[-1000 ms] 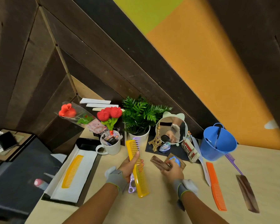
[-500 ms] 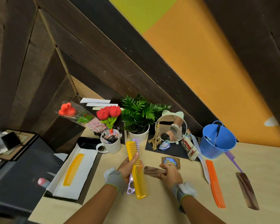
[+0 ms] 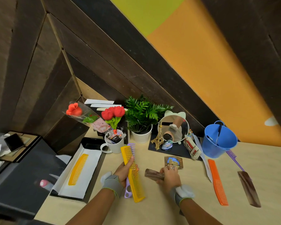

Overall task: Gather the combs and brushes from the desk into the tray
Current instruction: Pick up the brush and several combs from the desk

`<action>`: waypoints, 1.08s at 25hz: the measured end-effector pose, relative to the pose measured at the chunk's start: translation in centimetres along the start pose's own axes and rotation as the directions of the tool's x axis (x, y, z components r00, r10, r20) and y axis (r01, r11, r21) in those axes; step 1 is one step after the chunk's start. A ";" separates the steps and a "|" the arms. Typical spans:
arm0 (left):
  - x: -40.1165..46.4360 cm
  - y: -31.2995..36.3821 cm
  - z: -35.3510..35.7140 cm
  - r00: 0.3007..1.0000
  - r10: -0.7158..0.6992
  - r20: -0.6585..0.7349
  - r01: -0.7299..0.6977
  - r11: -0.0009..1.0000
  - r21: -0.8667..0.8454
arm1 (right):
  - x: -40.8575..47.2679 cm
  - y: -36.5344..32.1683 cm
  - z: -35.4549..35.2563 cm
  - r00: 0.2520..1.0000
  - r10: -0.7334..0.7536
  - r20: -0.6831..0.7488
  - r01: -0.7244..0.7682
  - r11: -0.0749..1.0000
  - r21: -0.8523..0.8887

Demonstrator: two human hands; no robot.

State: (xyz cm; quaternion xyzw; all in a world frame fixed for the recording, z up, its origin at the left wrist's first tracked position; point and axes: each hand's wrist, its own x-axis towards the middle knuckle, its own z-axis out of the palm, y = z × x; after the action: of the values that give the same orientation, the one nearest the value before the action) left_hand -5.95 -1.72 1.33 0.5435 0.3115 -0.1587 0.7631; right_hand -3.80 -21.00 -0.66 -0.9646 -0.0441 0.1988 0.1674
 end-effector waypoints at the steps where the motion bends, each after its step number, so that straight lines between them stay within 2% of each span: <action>1: 0.0 -0.1 -0.2 1.000 -0.001 0.002 0.001 1.000 0.011 | -0.1 -0.1 -0.2 0.999 0.054 0.008 -0.054 0.998 0.027; 4: -0.1 -0.4 -0.8 1.000 -0.015 0.006 0.014 0.999 0.049 | -0.1 -0.5 -0.4 0.985 0.154 0.084 -0.171 0.946 0.275; 6: -0.3 -0.4 -1.1 1.000 -0.017 0.011 0.017 0.998 0.054 | -0.4 -1.0 -1.0 0.979 0.148 0.140 -0.201 0.817 0.541; 7: -0.3 -0.5 -1.1 1.000 -0.015 0.012 0.014 0.999 0.051 | -0.7 -1.3 -1.4 0.976 0.136 0.169 -0.216 0.701 0.680; 9: -0.8 -0.3 -1.2 1.000 -0.005 0.012 0.004 0.998 0.065 | -1.6 -2.3 -2.1 0.963 0.113 0.244 -0.269 0.348 0.898; 10: -1.0 -0.2 -1.3 1.000 0.004 0.011 -0.004 0.997 0.079 | -2.2 -2.9 -2.6 0.954 0.078 0.290 -0.299 0.175 0.938; 11: -1.0 -0.2 -1.4 1.000 0.017 0.016 -0.018 0.995 0.093 | -2.8 -3.7 -3.0 0.946 0.035 0.322 -0.324 0.044 0.945; 13: -1.0 -0.1 -1.5 0.997 0.045 0.061 -0.053 0.990 0.133 | -3.8 -5.1 -3.4 0.935 -0.065 0.349 -0.354 -0.103 0.930; 16: -1.6 -0.1 -1.0 0.990 0.030 0.139 -0.047 0.991 0.121 | -4.9 -7.2 -3.0 0.926 -0.149 0.347 -0.369 -0.160 0.916; 18: -2.2 0.1 -0.8 0.987 0.010 0.158 -0.025 0.995 0.095 | -5.5 -7.9 -1.9 0.939 -0.126 0.321 -0.340 -0.183 0.922; 22: -3.0 0.1 0.2 0.971 -0.020 0.237 0.006 0.998 0.061 | -6.8 -8.2 -0.5 0.959 0.078 0.272 -0.256 -0.169 0.952; 27: -3.4 -1.8 2.2 0.940 -0.107 0.324 0.083 0.993 0.085 | -9.4 -6.1 -1.1 0.944 0.196 0.266 -0.241 -0.143 0.960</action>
State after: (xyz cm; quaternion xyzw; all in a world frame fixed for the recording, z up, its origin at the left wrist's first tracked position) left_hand -8.88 -4.68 2.69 0.5202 0.2002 -0.2944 0.7763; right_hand -12.07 -17.05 5.83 -0.5122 0.2760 0.2053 0.7870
